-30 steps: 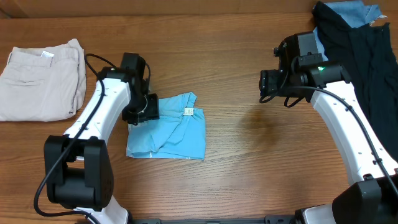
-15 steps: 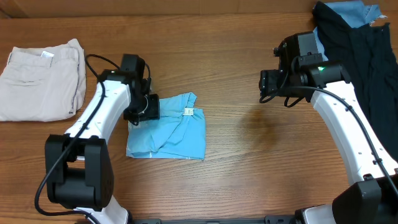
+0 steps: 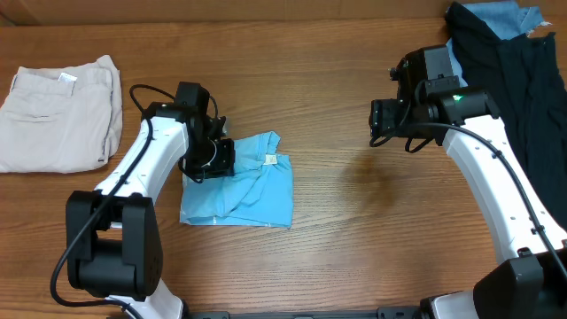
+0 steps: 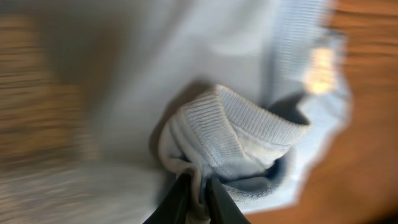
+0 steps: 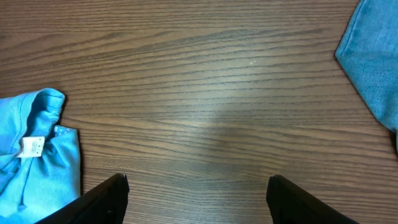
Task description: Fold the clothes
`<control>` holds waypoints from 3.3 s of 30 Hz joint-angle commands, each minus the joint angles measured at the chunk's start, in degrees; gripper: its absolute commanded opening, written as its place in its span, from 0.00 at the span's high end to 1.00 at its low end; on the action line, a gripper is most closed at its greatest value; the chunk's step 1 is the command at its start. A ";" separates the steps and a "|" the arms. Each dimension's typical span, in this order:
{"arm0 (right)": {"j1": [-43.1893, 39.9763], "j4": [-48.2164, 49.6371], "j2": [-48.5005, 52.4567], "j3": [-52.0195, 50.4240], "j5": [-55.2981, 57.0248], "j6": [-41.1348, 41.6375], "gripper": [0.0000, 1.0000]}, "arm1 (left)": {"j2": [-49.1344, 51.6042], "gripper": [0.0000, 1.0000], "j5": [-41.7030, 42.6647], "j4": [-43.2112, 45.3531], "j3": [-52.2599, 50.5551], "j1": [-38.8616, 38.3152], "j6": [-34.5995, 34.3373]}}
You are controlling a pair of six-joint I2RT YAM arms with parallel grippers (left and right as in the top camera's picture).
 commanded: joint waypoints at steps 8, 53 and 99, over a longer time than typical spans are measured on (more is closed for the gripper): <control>-0.04 0.50 0.00 -0.11 0.50 -0.17 0.25 | -0.59 0.88 13.66 -2.43 1.68 -7.67 6.16; 10.91 -5.44 1.53 -4.13 -22.29 -0.17 0.27 | 6.14 0.59 -9.92 0.00 12.15 3.80 5.84; 19.65 -0.72 21.73 -10.23 -31.45 0.31 0.25 | 14.95 0.71 -8.15 -27.04 12.15 3.80 9.09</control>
